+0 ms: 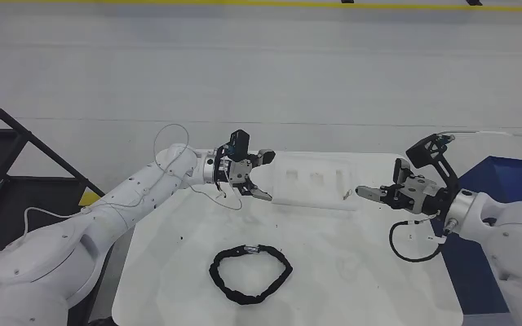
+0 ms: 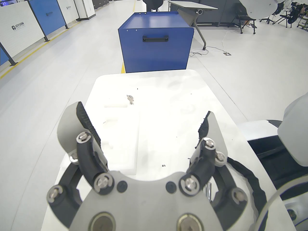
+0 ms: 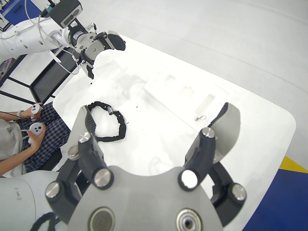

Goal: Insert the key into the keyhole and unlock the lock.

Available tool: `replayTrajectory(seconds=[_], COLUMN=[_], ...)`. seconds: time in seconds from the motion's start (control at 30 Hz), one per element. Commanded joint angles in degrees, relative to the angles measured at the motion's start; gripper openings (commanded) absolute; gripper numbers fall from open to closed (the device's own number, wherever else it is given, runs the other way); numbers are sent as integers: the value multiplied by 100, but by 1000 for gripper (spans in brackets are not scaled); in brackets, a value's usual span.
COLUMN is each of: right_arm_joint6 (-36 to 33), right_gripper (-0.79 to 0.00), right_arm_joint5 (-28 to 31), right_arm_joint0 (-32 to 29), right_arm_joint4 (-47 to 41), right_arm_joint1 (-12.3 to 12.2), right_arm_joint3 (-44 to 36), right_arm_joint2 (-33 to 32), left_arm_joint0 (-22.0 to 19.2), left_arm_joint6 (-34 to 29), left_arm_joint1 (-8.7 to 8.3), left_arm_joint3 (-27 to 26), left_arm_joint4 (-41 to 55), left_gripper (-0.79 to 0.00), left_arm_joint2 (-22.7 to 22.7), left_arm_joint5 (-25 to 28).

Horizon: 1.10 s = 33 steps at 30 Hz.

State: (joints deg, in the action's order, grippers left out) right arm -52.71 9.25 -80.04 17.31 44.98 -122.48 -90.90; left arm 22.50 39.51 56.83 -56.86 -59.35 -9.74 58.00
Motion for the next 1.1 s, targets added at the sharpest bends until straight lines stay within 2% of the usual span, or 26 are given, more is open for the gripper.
replayTrajectory(seconds=[0.0,0.67,1.07], right_arm_joint6=[0,0,154], right_gripper=[0,-1,0], right_arm_joint5=[0,0,-76], right_arm_joint0=[0,0,-761], right_arm_joint4=[0,0,650], right_arm_joint1=[0,0,16], right_arm_joint3=[0,0,373], right_arm_joint2=[0,0,146], left_arm_joint0=[0,0,0], left_arm_joint6=[0,0,0], left_arm_joint1=[0,0,0], left_arm_joint3=[0,0,0], left_arm_joint4=[0,0,0], left_gripper=[0,-1,0], left_arm_joint2=[0,0,0], left_arm_joint5=[0,0,0])
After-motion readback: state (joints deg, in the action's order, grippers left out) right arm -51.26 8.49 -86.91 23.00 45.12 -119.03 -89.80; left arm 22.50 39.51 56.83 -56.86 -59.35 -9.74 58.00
